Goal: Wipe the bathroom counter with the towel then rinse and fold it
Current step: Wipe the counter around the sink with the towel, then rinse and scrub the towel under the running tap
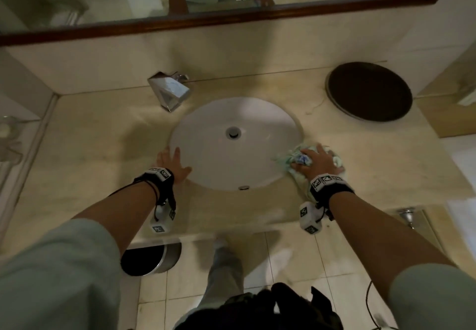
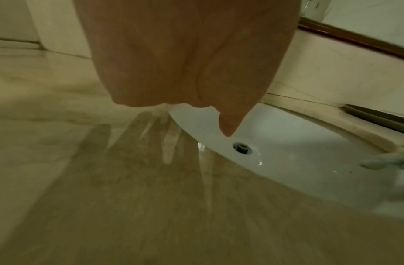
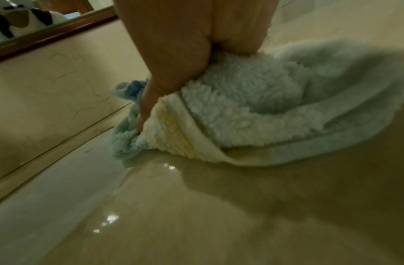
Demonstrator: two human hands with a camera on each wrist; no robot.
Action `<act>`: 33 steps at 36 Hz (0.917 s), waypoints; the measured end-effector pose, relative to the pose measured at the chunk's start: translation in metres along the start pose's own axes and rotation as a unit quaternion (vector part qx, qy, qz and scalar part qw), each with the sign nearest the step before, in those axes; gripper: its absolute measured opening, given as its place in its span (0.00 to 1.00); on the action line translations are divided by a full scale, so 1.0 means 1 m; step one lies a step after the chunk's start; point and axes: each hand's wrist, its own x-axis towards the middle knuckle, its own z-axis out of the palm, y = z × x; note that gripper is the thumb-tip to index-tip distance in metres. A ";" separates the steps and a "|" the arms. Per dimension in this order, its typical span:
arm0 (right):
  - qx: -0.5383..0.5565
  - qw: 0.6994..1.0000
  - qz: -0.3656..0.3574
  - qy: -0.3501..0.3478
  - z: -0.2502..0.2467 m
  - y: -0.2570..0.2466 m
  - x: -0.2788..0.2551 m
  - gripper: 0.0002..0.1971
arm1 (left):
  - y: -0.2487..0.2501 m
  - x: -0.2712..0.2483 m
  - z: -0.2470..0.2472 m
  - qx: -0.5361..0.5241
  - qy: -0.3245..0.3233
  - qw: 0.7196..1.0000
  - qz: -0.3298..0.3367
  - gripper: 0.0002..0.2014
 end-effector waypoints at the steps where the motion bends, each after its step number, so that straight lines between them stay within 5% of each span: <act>1: 0.007 1.000 0.009 0.001 -0.003 -0.002 0.003 0.31 | -0.001 0.007 -0.007 0.001 -0.009 1.000 -0.003 0.42; 8: 0.015 0.998 0.050 0.018 -0.016 -0.014 0.016 0.31 | -0.012 0.055 -0.040 -0.032 0.018 0.999 -0.009 0.41; 12: 0.008 0.998 0.045 0.045 -0.018 -0.019 0.015 0.42 | -0.015 0.067 -0.052 -0.084 0.056 0.995 0.007 0.38; 24: 0.103 0.991 0.078 0.040 -0.027 -0.078 0.032 0.23 | 0.003 0.073 -0.053 -0.210 0.136 0.965 0.074 0.21; 29: 0.089 0.995 0.037 -0.001 -0.025 -0.116 0.044 0.24 | 0.013 0.071 -0.062 -0.209 0.108 0.964 0.122 0.14; 33: 0.090 0.993 0.002 -0.076 -0.020 -0.139 0.051 0.23 | 0.023 0.062 -0.072 -0.247 -0.006 0.955 0.166 0.14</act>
